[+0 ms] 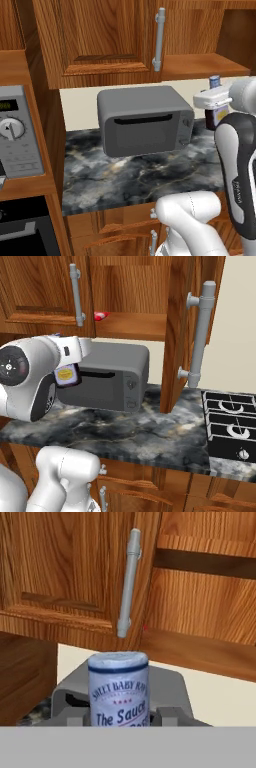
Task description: The dining table condiment station is running low on condiment bottle. Refill the condiment station by opening the cabinet and taking the condiment bottle from the cabinet and placing it on the dining table.
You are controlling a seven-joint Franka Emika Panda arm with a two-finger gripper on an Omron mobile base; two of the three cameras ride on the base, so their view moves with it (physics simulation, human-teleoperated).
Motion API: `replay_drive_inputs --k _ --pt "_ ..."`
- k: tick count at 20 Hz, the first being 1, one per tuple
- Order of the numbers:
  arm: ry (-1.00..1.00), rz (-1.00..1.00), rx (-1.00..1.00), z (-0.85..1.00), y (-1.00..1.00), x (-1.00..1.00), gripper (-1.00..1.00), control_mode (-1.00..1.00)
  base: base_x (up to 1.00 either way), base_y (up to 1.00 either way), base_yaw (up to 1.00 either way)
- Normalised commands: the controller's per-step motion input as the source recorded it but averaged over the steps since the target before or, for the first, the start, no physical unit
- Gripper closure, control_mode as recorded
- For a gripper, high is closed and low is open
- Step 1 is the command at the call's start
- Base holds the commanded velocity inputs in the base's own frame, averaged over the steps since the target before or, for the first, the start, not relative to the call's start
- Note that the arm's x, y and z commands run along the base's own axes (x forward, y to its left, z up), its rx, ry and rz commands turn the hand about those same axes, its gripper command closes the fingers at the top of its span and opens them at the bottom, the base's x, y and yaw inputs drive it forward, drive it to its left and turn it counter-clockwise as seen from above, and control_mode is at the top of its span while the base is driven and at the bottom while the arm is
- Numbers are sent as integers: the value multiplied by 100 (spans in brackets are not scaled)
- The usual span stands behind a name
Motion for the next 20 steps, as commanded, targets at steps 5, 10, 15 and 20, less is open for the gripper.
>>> replay_drive_inputs --k 5,10,15,20 --pt "10 0 -6 0 26 0 100 -100 0 0 0" --pt "0 0 0 0 2 0 100 100 0 0 0" --pt "0 0 0 0 0 0 100 100 -32 0 6" --pt "0 0 0 0 0 0 100 100 -63 0 1"
